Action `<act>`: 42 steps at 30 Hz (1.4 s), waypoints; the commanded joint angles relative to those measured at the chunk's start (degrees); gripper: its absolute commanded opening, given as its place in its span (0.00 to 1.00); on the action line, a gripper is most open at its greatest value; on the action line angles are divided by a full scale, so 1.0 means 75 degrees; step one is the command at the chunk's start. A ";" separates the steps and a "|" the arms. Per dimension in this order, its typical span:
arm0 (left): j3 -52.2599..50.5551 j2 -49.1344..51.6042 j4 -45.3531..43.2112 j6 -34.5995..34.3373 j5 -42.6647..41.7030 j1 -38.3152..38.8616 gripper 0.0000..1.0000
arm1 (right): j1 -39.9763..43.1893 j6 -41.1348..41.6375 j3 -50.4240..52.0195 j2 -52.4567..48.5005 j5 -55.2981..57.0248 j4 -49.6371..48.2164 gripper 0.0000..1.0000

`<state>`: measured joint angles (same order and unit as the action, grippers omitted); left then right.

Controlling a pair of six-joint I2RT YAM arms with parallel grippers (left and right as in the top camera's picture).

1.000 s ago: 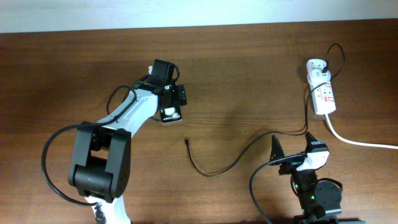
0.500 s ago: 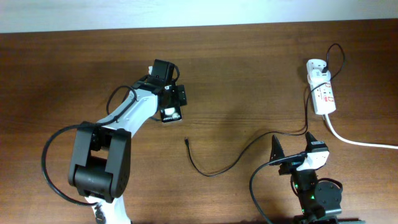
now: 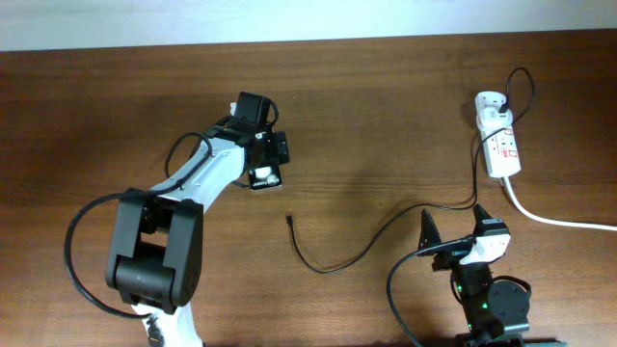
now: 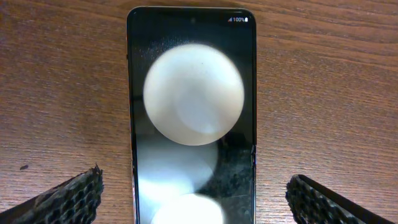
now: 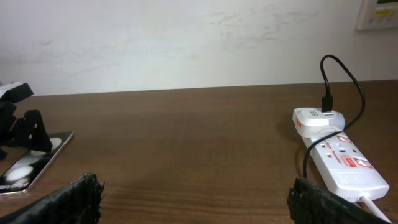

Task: Plug charger to phone and switch on socket
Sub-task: 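Lower the left gripper and grasp the phone's bottom edge, then lift the phone upright with the left gripper, bottom edge down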

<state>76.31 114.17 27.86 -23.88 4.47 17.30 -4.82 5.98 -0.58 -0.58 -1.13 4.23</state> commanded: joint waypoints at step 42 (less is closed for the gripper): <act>0.1929 0.1708 0.3214 -0.0117 -0.0262 0.0213 0.91 | -0.0055 0.0003 0.0035 0.0050 0.0041 0.0041 0.99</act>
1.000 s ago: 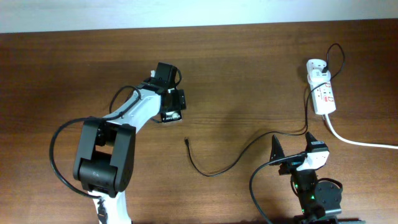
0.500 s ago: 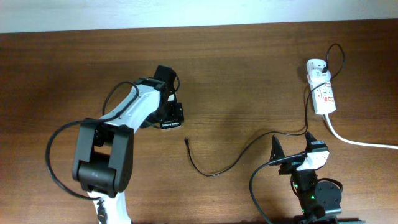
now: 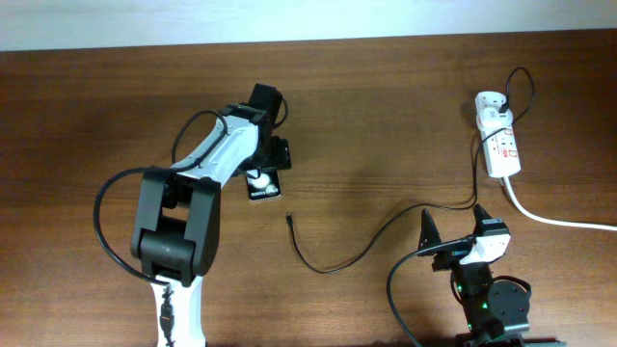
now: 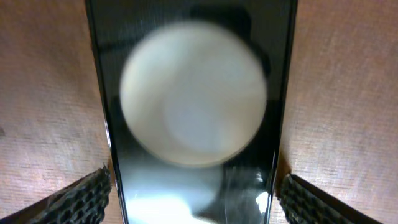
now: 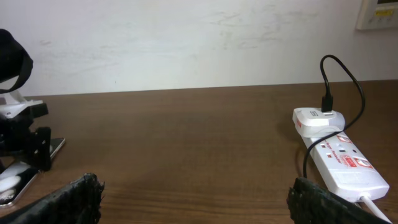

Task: Plug charger to phone and switch on socket
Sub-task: 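Lift the phone upright with the left gripper, bottom edge down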

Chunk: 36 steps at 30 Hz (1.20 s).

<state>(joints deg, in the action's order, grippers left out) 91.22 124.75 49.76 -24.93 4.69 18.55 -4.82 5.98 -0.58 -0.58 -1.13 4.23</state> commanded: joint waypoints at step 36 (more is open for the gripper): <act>-0.0560 0.0303 0.0787 0.1233 -0.0866 0.0682 0.75 | -0.0055 0.0003 0.0035 0.0050 0.0044 0.0041 0.99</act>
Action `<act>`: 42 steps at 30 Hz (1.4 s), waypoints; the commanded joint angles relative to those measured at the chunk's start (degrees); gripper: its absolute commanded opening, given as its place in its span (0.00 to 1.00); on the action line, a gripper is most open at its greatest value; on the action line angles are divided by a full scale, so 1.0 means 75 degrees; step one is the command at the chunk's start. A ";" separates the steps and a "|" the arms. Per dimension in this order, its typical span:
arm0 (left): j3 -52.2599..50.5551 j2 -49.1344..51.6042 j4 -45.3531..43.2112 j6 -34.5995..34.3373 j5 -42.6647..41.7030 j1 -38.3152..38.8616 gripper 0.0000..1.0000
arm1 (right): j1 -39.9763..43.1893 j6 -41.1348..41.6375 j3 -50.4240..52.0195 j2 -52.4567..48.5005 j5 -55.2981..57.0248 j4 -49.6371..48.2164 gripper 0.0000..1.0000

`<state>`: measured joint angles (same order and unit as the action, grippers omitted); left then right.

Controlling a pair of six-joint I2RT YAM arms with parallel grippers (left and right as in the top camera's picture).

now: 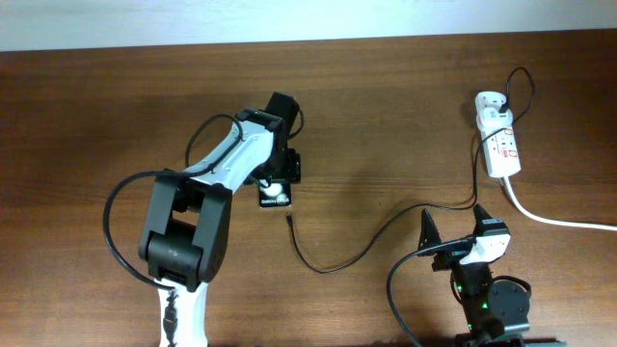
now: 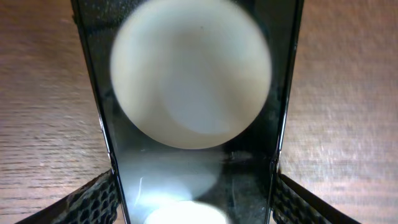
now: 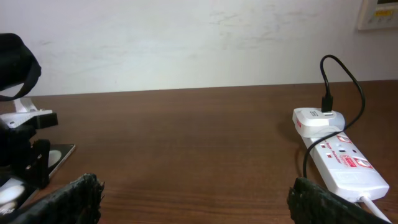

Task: Plug charger to phone and switch on socket
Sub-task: 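Lift the phone upright with the left gripper, bottom edge down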

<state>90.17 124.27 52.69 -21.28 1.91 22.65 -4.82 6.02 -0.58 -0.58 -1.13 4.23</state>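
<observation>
The phone (image 2: 193, 93), screen up with a pale round reflection, lies on the wooden table (image 1: 116, 116). My left gripper (image 2: 194, 208) is down over its near end, and its fingers (image 2: 93, 199) press both long edges, so it is shut on the phone. Overhead, the phone (image 1: 275, 196) shows just below that gripper (image 1: 280, 173). The black cable's loose plug (image 1: 290, 220) lies a little nearer than the phone. The cable (image 1: 386, 229) runs to the white charger (image 1: 490, 101) in the power strip (image 1: 501, 145). My right gripper (image 3: 199, 211) stands open with nothing in it.
The strip's white lead (image 1: 559, 220) runs off the right edge. A pale wall (image 3: 186, 43) stands behind the table's far edge. In the right wrist view the power strip (image 3: 341, 163) is at the right and my left arm (image 3: 18, 124) at the far left.
My left gripper and the phone now sit further right and nearer the cable's loose plug. The fingers now touch the phone's edges. The right arm has not moved.
My left gripper first hung open above the phone, fingers well clear of it. Then it was lower, with a finger close to each long edge. Now it is shut on the phone, which lies closer to the plug. My right gripper stayed open and still.
</observation>
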 commanded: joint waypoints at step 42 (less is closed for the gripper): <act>-0.0326 0.0358 0.0224 0.0536 -0.0495 -0.0166 0.78 | -0.0055 -0.0003 0.0035 0.0050 0.0041 0.0041 0.99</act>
<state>89.34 123.85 54.41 -16.29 0.36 22.33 -4.82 5.98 -0.58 -0.58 -1.13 4.23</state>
